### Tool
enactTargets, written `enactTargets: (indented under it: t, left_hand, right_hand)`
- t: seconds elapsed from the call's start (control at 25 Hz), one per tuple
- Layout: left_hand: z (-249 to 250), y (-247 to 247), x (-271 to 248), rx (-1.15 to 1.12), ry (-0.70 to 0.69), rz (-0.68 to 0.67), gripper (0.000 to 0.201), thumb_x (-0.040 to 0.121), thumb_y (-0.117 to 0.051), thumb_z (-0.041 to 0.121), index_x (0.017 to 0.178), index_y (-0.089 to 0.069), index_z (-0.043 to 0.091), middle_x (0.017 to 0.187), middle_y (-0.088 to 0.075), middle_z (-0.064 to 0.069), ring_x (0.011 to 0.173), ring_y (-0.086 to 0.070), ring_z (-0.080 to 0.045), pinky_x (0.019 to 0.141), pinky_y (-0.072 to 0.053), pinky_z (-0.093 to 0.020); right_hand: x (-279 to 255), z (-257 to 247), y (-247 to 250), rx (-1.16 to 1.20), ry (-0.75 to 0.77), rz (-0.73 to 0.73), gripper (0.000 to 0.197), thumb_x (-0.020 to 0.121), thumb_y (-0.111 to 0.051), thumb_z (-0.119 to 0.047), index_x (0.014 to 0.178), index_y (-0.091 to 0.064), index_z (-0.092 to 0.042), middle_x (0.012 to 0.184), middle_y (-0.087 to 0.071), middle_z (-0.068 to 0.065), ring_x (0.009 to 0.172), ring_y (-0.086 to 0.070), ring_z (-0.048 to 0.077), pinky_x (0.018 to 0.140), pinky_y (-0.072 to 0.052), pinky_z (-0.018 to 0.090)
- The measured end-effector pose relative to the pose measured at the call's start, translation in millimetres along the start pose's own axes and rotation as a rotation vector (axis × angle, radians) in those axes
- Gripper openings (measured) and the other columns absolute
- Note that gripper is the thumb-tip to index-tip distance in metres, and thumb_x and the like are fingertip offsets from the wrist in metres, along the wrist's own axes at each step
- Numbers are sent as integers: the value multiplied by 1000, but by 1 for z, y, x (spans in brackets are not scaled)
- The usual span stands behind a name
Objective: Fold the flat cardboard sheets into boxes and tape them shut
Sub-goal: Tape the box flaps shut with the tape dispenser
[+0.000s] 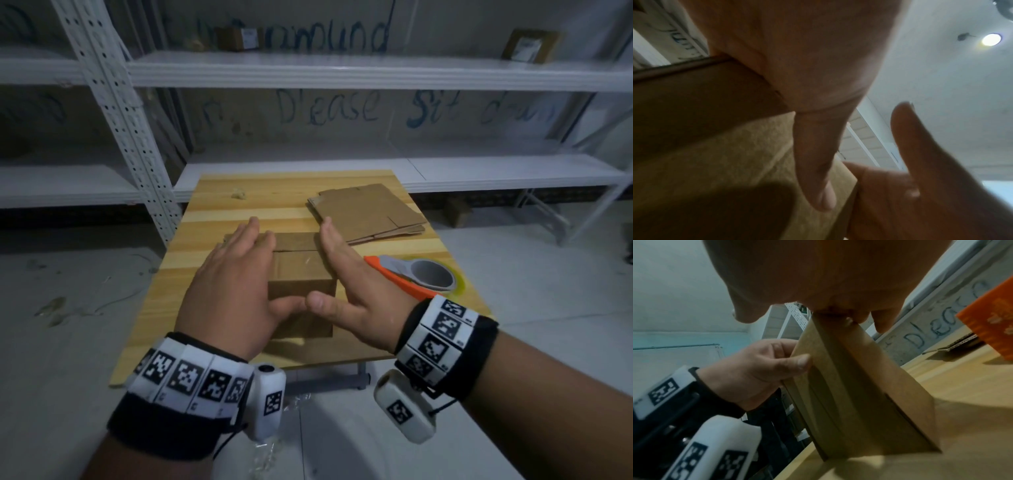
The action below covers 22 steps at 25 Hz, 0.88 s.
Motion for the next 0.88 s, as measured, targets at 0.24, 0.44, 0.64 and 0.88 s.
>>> enactTargets:
  t: [0.24, 0.44, 0.64, 0.88]
  left_hand:
    - [-21, 3, -11, -899, 281, 193, 94, 88, -46, 91, 167, -35, 43, 176, -35, 16, 159, -35, -9, 131, -31, -51]
    - [-24, 4, -12, -1083, 355, 216, 62, 107, -45, 66, 163, -45, 40, 155, -44, 29, 145, -42, -1, 126, -31, -37]
    - [-38, -20, -2, -1277, 499, 160, 94, 78, -65, 83, 158, -54, 33, 156, -63, 3, 140, -62, -21, 121, -45, -55]
    - [-36, -25, 11, -1355, 573, 119, 93, 61, -74, 97, 126, -77, 31, 123, -82, -1, 119, -75, -31, 107, -55, -62]
  right_hand:
    - [2, -5, -18, 404, -158, 135, 117, 83, -40, -93, 171, 7, -33, 180, 3, -13, 156, -7, -9, 129, -14, 25]
    - [1, -15, -24, 539, -238, 249, 81, 100, -33, -74, 171, -9, -42, 179, -14, -15, 146, -18, -11, 120, -18, 20]
    - [13, -10, -31, 670, -402, 407, 68, 99, -40, -79, 160, -41, -49, 171, -41, -8, 153, -40, 14, 129, -29, 46]
    - [33, -7, -24, 838, -646, 379, 88, 61, -74, -92, 130, -68, -38, 130, -71, -2, 120, -67, 28, 106, -52, 56]
Point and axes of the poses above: each hand's wrist, its own x-axis towards the middle knuckle, its own y-axis out of the back of the hand, z = x × y, the point moved 1 cm from there along x, towards the middle knuckle
